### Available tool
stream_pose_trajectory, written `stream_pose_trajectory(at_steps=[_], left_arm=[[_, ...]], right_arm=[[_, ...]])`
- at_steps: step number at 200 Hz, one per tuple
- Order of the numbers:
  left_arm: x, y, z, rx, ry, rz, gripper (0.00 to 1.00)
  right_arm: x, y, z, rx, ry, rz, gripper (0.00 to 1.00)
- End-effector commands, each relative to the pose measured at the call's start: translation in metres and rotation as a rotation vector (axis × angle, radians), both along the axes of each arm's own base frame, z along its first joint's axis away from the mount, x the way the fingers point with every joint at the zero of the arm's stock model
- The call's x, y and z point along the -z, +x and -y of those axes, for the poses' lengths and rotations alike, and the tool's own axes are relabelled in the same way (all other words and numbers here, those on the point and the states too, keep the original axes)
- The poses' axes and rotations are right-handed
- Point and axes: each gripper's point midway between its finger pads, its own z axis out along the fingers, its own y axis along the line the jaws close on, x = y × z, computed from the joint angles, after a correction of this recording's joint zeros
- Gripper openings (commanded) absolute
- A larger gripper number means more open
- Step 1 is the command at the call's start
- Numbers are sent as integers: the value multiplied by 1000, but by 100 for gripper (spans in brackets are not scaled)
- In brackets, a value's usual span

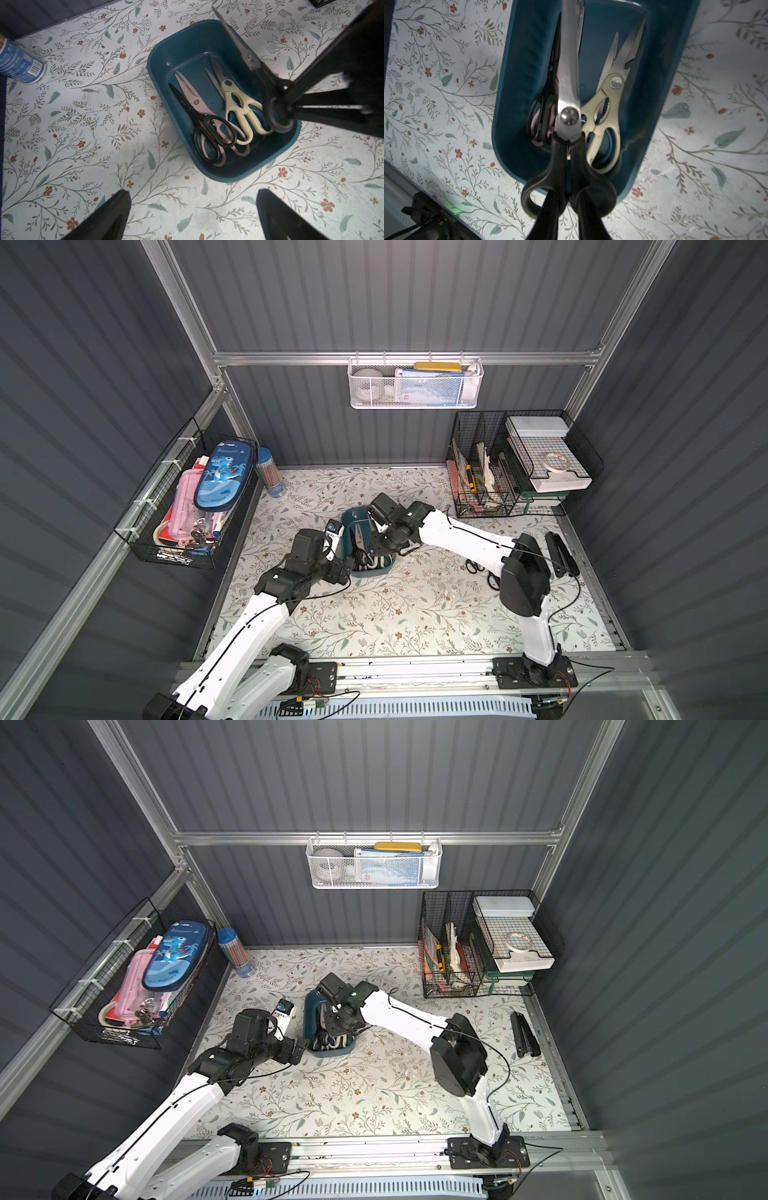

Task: Put the scissors into the storage box
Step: Place the scissors in the storage box.

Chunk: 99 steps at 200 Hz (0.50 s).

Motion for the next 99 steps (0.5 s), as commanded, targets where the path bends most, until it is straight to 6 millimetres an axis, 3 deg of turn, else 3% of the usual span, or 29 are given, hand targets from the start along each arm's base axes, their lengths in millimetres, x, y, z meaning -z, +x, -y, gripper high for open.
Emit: stream_pose_trajectory(at_steps=[1,47,77,99], left_arm=[[-8,1,-6,-14,19,18,99],[-8,1,-10,-24,38,26,99],[-5,2,-9,-20,50,7,99],[-2,2,-7,-13,46,-3,99]], right_arm=[[19,2,-1,24,-66,-65,10],[42,11,-15,75,-53,-102,12],[45,14,-19,69,-35,-106,27],[33,16,-17,60,-12,-96,38]])
